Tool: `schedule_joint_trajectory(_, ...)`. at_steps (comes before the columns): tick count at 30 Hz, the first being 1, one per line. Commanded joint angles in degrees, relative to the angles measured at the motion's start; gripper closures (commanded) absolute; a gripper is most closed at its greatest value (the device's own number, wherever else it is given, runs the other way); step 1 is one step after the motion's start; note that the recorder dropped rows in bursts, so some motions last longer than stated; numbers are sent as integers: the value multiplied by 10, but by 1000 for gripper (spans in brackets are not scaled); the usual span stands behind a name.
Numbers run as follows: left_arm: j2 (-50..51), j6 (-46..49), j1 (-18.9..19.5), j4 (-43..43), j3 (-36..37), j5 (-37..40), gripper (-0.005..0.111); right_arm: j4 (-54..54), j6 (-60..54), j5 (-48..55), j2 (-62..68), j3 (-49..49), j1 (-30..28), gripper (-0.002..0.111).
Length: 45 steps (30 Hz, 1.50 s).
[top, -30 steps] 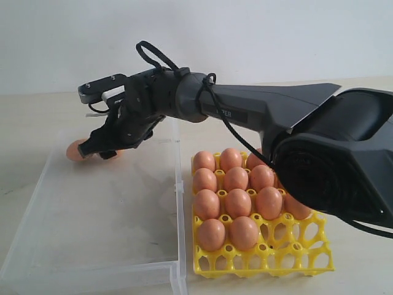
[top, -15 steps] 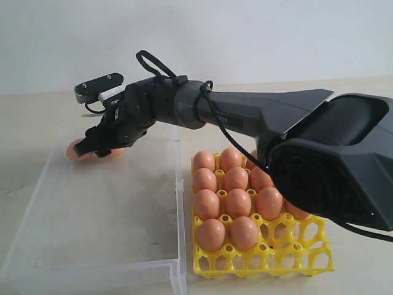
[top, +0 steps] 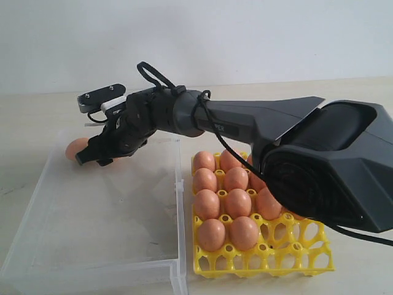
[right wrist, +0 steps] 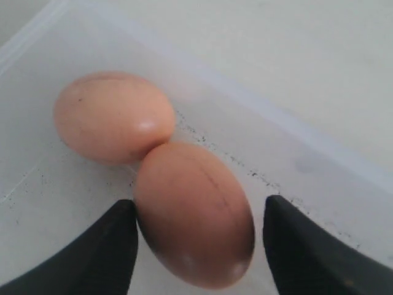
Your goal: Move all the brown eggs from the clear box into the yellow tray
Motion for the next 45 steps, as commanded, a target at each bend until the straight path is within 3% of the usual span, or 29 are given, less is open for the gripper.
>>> schedule_joint_trajectory(1, -3, -3, -3, -1, -2, -5, 107, 3, -2, 2, 1, -2, 3, 72)
schedule_joint_trajectory(4, -3, -3, -3, -1, -2, -5, 107, -9, -11, 14, 0, -2, 7, 106)
schedule_joint_trajectory(5, -3, -3, -3, -1, -2, -5, 107, -10, -19, 19, -2, -2, 8, 108)
schedule_joint_trajectory(9, -3, -3, -3, -1, -2, -5, 107, -16, -31, 4, -34, 24, 17, 108)
schedule_joint_trajectory(13, -3, -3, -3, -1, -2, -5, 107, -12, -31, -128, -131, 161, 25, 108)
schedule_joint_trajectory(20, -3, -3, -3, -1, -2, -5, 107, 56, -58, -531, -364, 576, 32, 108)
schedule_joint_trajectory(23, -3, -3, -3, -1, -2, -5, 107, 88, -58, -623, -454, 722, 32, 108)
schedule_joint_trajectory(27, -3, -3, -3, -1, -2, -5, 107, 87, -46, -666, -554, 871, 32, 108)
schedule_joint_trajectory(33, -3, -3, -3, -1, -2, -5, 107, 153, -7, -744, -632, 1019, 32, 108)
schedule_joint_trajectory(45, -3, -3, -3, -1, -2, -5, 107, 122, 85, -756, -658, 1139, 32, 108)
